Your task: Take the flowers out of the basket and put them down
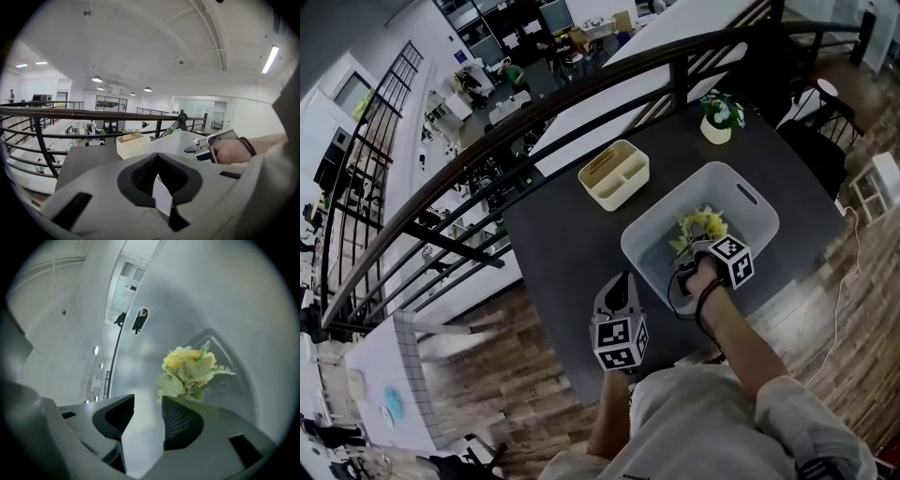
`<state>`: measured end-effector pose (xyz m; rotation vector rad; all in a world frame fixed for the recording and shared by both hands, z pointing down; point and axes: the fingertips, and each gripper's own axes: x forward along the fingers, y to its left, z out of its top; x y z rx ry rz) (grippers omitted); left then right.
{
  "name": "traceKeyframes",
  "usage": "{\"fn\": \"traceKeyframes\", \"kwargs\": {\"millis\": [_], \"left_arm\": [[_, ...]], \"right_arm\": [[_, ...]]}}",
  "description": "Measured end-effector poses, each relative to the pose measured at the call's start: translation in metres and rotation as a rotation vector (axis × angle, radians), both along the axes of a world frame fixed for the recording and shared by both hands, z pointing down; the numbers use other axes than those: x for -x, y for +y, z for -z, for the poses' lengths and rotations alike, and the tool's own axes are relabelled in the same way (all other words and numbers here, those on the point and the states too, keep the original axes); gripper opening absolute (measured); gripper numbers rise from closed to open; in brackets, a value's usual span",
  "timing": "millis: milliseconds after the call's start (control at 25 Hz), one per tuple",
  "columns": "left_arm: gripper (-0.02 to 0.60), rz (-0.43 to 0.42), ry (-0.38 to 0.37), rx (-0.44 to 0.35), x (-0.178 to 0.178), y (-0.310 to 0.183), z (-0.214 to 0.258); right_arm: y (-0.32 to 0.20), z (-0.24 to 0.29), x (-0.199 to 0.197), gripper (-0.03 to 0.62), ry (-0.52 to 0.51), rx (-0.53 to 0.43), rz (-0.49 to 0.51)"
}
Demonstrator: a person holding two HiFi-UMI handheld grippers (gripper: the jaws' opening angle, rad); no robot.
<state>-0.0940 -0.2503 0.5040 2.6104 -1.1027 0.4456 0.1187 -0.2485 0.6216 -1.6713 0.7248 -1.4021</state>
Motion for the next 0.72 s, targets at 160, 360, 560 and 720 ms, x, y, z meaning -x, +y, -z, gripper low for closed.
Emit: {"fn": "traceKeyframes", "kwargs": {"millis": [160,360,560,720], "left_arm": [[0.023,0.004,-0.006,0.0,0.003,0.0,0.001],[0.023,0.001,-0.01,-0.003,-0.001,0.005,0.003],[0.023,-0.001,0.01,-0.027,-0.013,0.005,0.014],[0.023,0.009,0.031,-0.039,-0.016,0.011,0.018]], "right_arm": [[-0.004,0.007,0.006,0.21,-0.012,-0.032,0.016],[-0.01,0.044,0.014,0.206,-0.034,-0.144,0.061],[-0.01,0.114,0.004,0.193,0.023,-0.335,0.14],[0.002,0.178,-0.013,0.04,0.288,-0.473,0.367]]}}
